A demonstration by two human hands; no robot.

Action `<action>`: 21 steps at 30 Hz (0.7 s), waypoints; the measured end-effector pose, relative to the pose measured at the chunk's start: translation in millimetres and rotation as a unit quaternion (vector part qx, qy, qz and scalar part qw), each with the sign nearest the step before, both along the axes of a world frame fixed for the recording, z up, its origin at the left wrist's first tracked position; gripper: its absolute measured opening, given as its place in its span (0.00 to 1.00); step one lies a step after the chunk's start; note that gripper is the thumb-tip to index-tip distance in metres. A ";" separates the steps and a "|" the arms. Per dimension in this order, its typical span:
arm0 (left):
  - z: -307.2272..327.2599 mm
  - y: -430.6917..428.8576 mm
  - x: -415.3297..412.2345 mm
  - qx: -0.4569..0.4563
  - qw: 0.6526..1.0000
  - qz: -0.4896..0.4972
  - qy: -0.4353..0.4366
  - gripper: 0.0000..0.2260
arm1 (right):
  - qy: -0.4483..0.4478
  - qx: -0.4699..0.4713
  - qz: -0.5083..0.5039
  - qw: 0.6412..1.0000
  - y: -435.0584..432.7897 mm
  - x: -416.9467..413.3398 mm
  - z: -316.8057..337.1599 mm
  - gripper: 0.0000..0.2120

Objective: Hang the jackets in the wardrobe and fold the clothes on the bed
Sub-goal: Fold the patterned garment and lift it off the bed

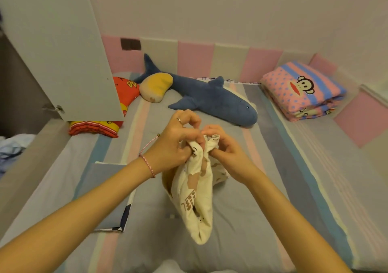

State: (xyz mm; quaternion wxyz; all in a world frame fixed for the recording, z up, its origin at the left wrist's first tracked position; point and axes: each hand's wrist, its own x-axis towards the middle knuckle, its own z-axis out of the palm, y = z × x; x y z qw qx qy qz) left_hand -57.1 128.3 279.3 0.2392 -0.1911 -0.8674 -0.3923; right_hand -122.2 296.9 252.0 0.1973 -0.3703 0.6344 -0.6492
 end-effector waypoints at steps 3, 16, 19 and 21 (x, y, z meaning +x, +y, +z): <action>17.1 0.9 1.4 -0.045 0.995 -0.085 -0.002 0.04 | -0.051 0.010 0.049 0.997 3.6 -0.7 12.9 0.12; 29.5 -6.5 1.0 -0.267 0.954 -0.128 -0.049 0.03 | -0.144 0.096 0.143 0.974 -4.5 -24.0 18.6 0.21; 29.3 -18.8 -8.1 -0.248 0.962 -0.095 -0.060 0.03 | -0.081 0.113 0.042 0.989 -8.8 -25.1 30.2 0.11; 30.3 -25.7 -18.0 -0.233 0.968 -0.063 -0.071 0.04 | -0.058 0.140 0.016 0.988 -10.0 -21.8 48.4 0.06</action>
